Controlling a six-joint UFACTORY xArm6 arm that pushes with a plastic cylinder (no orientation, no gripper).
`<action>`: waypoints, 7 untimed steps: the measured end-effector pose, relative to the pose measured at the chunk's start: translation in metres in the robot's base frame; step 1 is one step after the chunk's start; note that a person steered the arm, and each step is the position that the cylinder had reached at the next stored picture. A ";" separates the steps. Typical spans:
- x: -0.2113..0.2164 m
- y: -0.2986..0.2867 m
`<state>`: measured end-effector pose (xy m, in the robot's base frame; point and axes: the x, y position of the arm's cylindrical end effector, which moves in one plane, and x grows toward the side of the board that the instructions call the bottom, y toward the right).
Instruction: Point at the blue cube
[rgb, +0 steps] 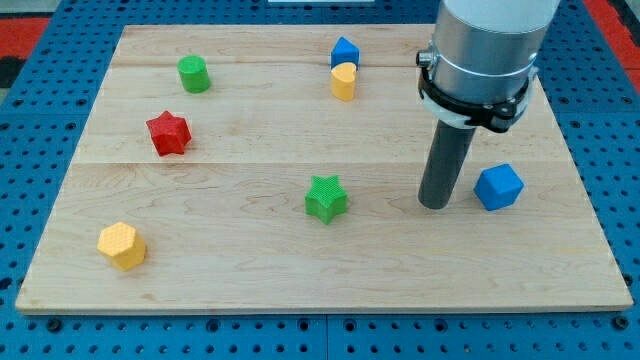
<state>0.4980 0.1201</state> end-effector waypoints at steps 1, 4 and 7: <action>0.030 0.000; 0.041 0.059; 0.031 0.082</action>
<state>0.5292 0.2018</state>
